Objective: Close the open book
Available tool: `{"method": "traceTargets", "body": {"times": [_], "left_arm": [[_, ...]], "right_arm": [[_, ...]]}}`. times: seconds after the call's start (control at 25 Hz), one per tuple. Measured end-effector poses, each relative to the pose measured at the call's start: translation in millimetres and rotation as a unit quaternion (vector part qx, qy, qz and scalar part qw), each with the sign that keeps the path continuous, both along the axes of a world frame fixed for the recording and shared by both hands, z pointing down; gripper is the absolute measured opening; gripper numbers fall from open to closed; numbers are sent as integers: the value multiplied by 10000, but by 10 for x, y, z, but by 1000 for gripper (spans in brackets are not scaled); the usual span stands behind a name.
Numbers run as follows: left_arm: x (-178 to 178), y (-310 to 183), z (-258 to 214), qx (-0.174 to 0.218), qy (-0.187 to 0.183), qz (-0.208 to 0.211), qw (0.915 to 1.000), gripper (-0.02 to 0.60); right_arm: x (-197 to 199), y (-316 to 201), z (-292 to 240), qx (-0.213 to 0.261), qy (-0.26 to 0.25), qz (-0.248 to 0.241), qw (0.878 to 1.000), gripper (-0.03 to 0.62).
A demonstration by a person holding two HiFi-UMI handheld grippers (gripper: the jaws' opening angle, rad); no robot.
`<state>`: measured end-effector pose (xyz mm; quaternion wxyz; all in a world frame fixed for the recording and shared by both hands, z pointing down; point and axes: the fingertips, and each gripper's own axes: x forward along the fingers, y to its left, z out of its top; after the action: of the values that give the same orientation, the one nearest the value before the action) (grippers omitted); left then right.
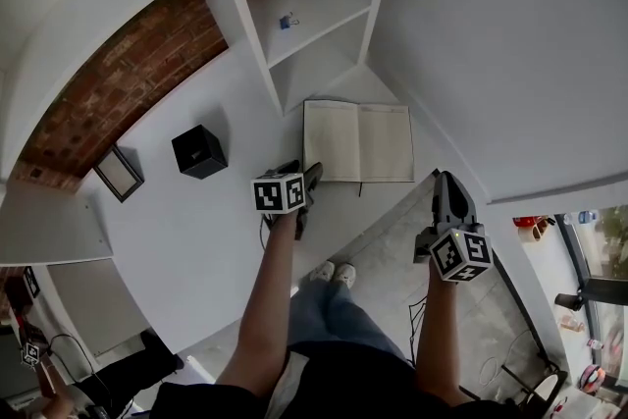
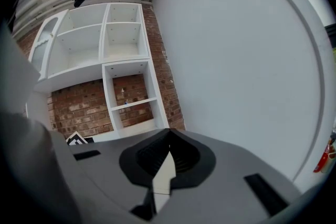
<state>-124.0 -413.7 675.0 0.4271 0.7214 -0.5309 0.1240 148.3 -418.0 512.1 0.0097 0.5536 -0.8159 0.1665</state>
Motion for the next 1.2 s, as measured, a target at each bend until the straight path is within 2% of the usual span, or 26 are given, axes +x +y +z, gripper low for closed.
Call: {"method": "traceTargets", "body": {"times": [0.16,0.28,0.52,0.84,1.2], "left_arm": [[75,4,59,-178,357,-26,9992,222],[85,8,91,-222,406,-35,9989,221],[24,12,33,-83,441,-132,9989,139],[92,-7,-334,511,712,-45,9961,55],[623,-108,-893,1155,760,589,9886,37]], "right_arm": [[-3,-49,3,-7,-24,-23,10000,-2],[-6,-65,18,-15,-31,-33,10000,-2],[13,-76,34,-29,-41,-30,10000,-2],[-16,-53,27,-30,-64,-47,10000,-2],[61,9,-5,2,-94,46,9999,-2]]}}
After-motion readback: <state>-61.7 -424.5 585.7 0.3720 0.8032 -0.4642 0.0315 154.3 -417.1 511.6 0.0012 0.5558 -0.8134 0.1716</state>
